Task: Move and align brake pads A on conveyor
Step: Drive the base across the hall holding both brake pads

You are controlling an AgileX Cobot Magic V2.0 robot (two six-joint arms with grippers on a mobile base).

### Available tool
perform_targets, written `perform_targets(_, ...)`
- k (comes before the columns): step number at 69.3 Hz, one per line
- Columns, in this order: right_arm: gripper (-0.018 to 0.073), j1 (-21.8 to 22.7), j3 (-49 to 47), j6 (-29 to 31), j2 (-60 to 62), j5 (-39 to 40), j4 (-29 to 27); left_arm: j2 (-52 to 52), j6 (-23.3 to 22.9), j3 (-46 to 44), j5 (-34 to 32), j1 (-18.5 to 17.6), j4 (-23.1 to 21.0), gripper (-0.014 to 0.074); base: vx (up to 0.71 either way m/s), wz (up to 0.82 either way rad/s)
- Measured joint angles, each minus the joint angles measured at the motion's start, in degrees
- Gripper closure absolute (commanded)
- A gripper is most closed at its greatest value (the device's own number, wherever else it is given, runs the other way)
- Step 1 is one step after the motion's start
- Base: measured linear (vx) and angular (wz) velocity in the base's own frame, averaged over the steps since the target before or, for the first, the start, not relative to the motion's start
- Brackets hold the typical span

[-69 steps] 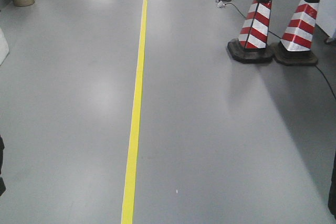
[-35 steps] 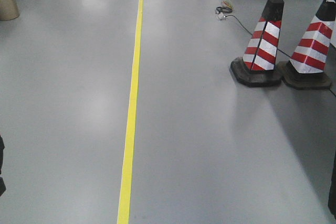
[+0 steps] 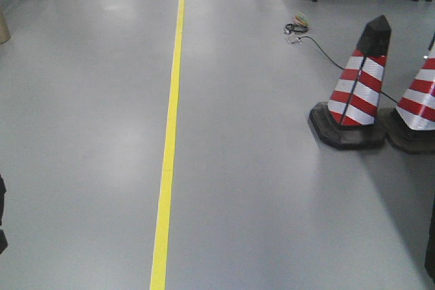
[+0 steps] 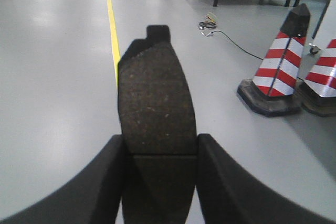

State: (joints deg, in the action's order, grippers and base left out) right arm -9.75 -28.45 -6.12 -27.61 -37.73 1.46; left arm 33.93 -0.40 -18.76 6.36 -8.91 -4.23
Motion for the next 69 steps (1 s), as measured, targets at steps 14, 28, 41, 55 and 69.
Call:
perform_targets(14, 0.0566, 0.0, 0.0, 0.0, 0.0, 0.0, 0.0, 0.0, 0.0, 0.0, 0.0, 0.0, 0.0, 0.0603, 0.64, 0.09)
perform_targets(28, 0.0566, 0.0, 0.0, 0.0, 0.0, 0.0, 0.0, 0.0, 0.0, 0.0, 0.0, 0.0, 0.0, 0.0603, 0.61, 0.03)
perform_targets(41, 0.0566, 0.0, 0.0, 0.0, 0.0, 0.0, 0.0, 0.0, 0.0, 0.0, 0.0, 0.0, 0.0, 0.0603, 0.58, -0.01)
perform_targets(55, 0.0566, 0.0, 0.0, 0.0, 0.0, 0.0, 0.0, 0.0, 0.0, 0.0, 0.0, 0.0, 0.0, 0.0603, 0.57, -0.02)
perform_targets(69, 0.0566, 0.0, 0.0, 0.0, 0.0, 0.0, 0.0, 0.0, 0.0, 0.0, 0.0, 0.0, 0.0, 0.0603, 0.54, 0.03)
